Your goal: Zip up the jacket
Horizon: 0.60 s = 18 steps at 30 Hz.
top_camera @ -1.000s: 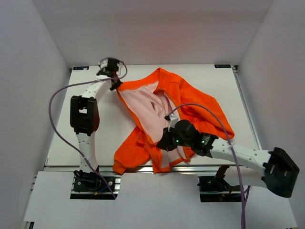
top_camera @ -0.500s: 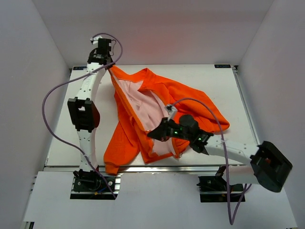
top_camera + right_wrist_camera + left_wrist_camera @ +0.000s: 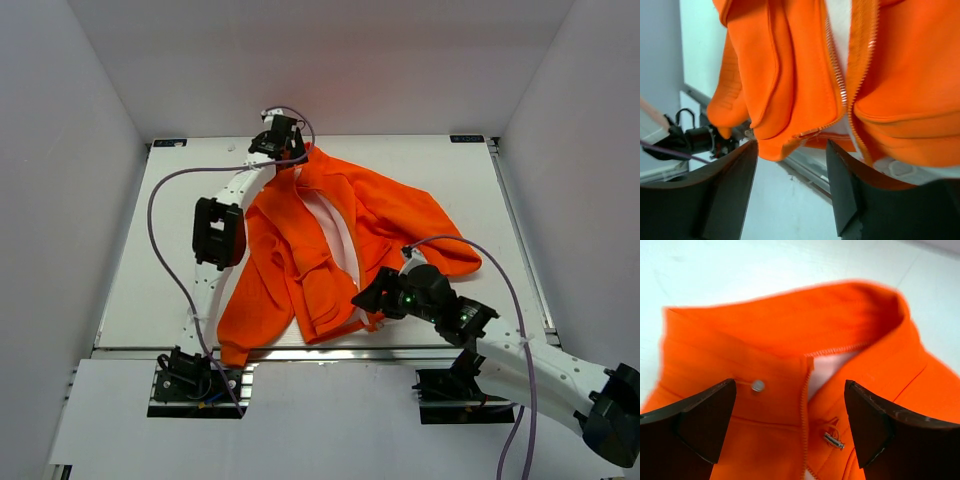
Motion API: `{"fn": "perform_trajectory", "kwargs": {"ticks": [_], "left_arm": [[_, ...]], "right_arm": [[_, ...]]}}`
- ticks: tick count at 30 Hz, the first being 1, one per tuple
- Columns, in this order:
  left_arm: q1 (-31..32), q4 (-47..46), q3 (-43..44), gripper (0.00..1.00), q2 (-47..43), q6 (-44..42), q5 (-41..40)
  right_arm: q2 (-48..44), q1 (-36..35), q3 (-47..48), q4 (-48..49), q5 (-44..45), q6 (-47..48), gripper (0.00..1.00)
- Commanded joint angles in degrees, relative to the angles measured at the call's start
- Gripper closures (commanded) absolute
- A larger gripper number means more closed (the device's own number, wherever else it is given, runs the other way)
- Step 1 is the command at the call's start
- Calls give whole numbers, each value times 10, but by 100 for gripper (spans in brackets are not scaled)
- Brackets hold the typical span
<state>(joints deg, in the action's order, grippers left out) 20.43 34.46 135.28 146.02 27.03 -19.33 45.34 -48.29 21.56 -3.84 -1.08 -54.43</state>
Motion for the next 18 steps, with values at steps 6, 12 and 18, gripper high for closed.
{"fn": "perform_trajectory", "kwargs": {"ticks": [6,12,18], "left_arm": [[-15,9,-69,2,-213,-10,17],[43,-4,-293,2,-395,28,121],[159,-148,-568,2,-513,90,242]], "right_arm": [[0,-2,120,-237,148,108,26],[35,-1,152,-246,201,139,24],[100,-14,166,-185,151,193,11]]}}
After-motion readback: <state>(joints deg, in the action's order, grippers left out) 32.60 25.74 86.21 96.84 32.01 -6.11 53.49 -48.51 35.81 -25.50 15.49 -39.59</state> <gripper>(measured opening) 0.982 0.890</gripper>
